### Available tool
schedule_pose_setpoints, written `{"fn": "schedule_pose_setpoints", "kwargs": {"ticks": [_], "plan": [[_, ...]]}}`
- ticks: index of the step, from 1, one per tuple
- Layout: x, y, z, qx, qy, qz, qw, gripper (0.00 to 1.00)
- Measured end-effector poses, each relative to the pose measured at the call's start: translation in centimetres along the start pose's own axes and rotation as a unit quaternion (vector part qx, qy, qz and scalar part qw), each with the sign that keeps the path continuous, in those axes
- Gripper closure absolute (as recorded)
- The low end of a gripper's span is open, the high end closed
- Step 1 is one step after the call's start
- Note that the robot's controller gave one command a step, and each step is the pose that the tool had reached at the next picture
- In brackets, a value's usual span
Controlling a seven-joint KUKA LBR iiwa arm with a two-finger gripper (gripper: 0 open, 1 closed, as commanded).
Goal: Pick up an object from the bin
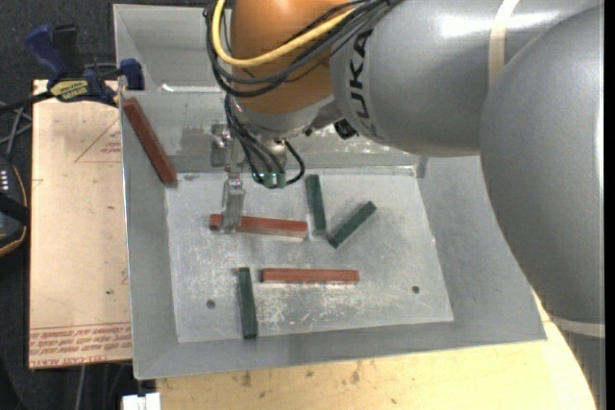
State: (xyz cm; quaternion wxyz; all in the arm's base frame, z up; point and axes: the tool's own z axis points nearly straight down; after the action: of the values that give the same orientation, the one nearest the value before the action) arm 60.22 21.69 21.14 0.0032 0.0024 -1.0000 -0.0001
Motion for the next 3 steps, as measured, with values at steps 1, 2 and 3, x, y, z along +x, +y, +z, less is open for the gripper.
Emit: {"fn": "schedule_pose_setpoints", "kwargs": {"ticks": [1, 2, 3], "plan": [[-0.2, -0.1, -0.5, -0.001, -0.0038, 0.002, 1.0, 0.0], [-0.2, -3.6, 7.5, -0.001, -0.0056, -0.011, 0.9999, 0.0], [-0.3, -5.7, 8.4, 0.0, -0.0018, 0.013, 0.9999, 0.0]]}}
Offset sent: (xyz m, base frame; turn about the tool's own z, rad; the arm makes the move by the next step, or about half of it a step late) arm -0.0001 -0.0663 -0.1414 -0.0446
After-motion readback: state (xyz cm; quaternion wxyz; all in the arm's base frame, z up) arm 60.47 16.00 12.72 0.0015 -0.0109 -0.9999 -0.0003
